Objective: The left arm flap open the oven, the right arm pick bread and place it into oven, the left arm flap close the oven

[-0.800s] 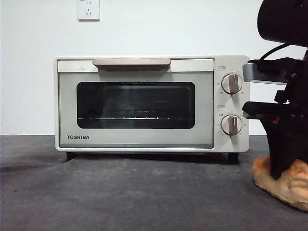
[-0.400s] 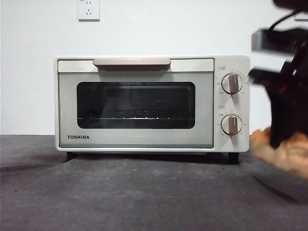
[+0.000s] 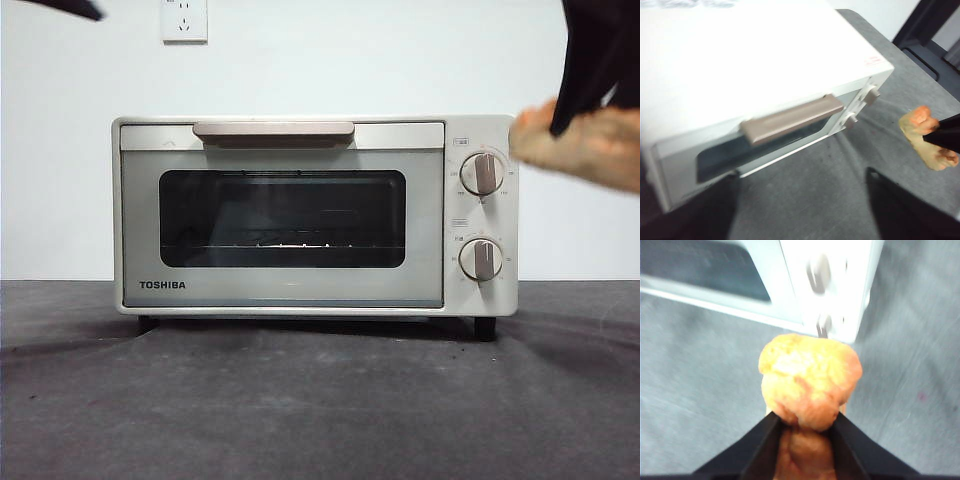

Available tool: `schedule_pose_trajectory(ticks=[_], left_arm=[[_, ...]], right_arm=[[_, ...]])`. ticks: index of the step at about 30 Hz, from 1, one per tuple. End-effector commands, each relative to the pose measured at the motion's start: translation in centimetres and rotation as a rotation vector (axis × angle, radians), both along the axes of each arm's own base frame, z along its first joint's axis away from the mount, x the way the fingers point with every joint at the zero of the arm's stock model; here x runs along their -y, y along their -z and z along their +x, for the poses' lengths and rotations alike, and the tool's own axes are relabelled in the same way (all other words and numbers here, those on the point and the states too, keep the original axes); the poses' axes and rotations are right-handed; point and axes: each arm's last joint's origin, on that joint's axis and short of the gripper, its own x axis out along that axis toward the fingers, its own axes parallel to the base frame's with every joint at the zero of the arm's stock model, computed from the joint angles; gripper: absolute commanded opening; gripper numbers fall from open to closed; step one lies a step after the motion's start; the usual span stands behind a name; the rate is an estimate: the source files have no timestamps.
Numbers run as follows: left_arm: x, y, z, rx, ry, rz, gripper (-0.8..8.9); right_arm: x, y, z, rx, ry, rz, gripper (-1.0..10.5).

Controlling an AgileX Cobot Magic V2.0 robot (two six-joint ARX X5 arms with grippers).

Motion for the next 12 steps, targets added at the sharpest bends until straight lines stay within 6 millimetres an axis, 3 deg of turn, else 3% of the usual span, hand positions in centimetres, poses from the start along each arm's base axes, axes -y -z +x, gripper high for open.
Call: schedule_pose_trajectory(ticks=[1, 7, 12], left_arm=[[1.2, -0.8, 1.4, 0.007, 0.026, -0.005, 1.76], [3.5, -1.5, 3.8, -0.001, 0.08, -0.001, 0.09], [5.2, -1.2, 5.4, 0.008, 0.108, 0.0, 0.1]], right_arm=[[0.1, -1.7, -0.3, 0.05, -0.019, 0.012, 1.3], [0.7, -3.8, -1.3, 0.116, -0.028, 0.038, 1.3], [1.3, -5.1, -2.3, 0.154, -0.031, 0.056, 1.3]])
